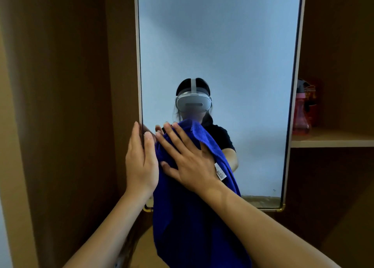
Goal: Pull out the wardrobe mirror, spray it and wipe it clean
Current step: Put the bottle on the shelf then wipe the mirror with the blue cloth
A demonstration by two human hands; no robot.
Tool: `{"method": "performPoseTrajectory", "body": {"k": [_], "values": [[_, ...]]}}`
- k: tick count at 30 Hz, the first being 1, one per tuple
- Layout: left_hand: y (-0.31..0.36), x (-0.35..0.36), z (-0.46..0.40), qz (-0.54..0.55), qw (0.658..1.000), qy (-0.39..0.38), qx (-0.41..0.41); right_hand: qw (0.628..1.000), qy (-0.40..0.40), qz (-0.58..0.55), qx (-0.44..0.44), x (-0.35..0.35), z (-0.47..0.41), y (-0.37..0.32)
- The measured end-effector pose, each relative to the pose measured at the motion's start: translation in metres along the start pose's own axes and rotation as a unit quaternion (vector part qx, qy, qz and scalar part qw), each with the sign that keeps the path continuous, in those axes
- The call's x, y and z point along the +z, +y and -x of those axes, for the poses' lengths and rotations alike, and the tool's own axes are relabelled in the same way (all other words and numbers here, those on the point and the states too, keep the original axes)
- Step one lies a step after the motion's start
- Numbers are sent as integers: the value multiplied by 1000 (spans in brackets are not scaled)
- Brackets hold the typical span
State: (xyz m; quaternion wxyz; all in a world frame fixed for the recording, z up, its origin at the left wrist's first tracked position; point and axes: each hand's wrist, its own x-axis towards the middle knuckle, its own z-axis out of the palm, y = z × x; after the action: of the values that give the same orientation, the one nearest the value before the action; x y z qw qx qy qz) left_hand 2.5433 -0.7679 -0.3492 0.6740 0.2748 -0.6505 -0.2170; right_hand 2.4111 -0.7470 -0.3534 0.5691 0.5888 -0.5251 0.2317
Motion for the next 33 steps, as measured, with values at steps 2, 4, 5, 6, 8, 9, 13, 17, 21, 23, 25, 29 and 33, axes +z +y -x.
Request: {"method": "performPoseTrajectory", "body": {"k": [2, 4, 5, 6, 8, 9, 13, 17, 21, 23, 25, 29, 33], "values": [[2, -2, -1, 47, 999, -1, -21, 1000, 8, -1, 13, -1, -3, 4], [4, -5, -3, 78, 996, -1, -37, 999, 17, -17, 35, 0, -8, 2], [4, -6, -5, 92, 995, -2, -44, 999, 18, -22, 42, 1, -11, -1], [4, -8, -6, 104, 993, -3, -51, 999, 15, -24, 47, 1, -14, -4], [4, -10, -7, 110, 992, -3, -53, 998, 9, -30, 47, 3, -20, -13], [2, -11, -7, 106, 993, -3, -53, 998, 6, -34, 47, 3, -22, -19], [-2, -13, -8, 100, 994, -7, -48, 998, -2, -50, 40, 8, -20, -41], [-6, -15, -8, 89, 995, -18, -34, 997, -9, -66, 31, 16, 1, -52], [-16, -12, -1, 20, 1000, -12, -3, 999, -7, -50, -1, 18, 21, -48], [-27, -10, 9, -14, 1000, -15, -20, 999, -14, -45, -14, 17, 27, -42], [-37, -7, 20, -38, 998, -27, -43, 998, -21, -47, -23, 17, 32, -35], [-40, -7, 27, -95, 994, -32, -37, 999, -19, -40, -17, 12, 33, -21], [-50, -12, 27, -163, 986, -46, -6, 999, -13, -29, 16, 11, 26, -24]]}}
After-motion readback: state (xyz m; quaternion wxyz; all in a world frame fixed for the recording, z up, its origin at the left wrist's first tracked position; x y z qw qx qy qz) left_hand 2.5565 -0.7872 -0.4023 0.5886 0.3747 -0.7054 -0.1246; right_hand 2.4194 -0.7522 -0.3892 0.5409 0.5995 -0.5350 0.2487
